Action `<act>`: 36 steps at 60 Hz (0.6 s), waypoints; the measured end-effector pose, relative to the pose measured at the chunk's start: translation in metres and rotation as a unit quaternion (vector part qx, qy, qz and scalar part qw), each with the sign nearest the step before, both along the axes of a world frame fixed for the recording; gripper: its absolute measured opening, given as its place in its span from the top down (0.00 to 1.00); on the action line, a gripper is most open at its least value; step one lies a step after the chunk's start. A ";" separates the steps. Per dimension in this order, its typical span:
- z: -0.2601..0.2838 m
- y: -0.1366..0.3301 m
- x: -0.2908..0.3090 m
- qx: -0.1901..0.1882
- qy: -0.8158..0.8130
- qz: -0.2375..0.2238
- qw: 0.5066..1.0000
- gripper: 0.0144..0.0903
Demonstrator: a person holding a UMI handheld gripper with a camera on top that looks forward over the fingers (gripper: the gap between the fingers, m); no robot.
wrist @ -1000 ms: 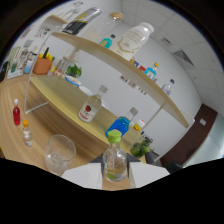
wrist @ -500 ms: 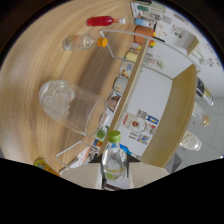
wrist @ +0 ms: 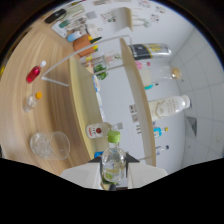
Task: Make me a cup of Vodka Sunrise.
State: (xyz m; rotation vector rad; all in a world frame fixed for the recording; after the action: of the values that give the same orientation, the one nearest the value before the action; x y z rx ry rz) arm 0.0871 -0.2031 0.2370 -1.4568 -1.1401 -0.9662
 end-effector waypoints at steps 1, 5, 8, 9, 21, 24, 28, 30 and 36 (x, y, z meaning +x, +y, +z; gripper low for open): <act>0.003 -0.001 0.000 0.002 0.031 -0.002 1.000 0.72; 0.008 -0.003 0.002 -0.002 0.162 -0.007 0.987 0.73; 0.006 -0.005 0.009 -0.003 0.249 -0.021 0.968 0.72; 0.006 -0.006 0.011 -0.003 0.275 -0.024 0.961 0.72; -0.059 -0.001 0.033 -0.062 0.538 -0.083 0.837 0.72; -0.083 0.003 0.038 -0.078 0.564 -0.099 0.816 0.72; -0.118 0.007 0.043 -0.104 0.588 -0.125 0.792 0.72; -0.133 0.008 0.045 -0.118 0.599 -0.135 0.780 0.72; -0.173 0.010 0.050 -0.144 0.605 -0.159 0.767 0.72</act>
State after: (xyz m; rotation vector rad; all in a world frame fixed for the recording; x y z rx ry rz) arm 0.1371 -0.1931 0.0638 -2.0433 -0.0457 0.1110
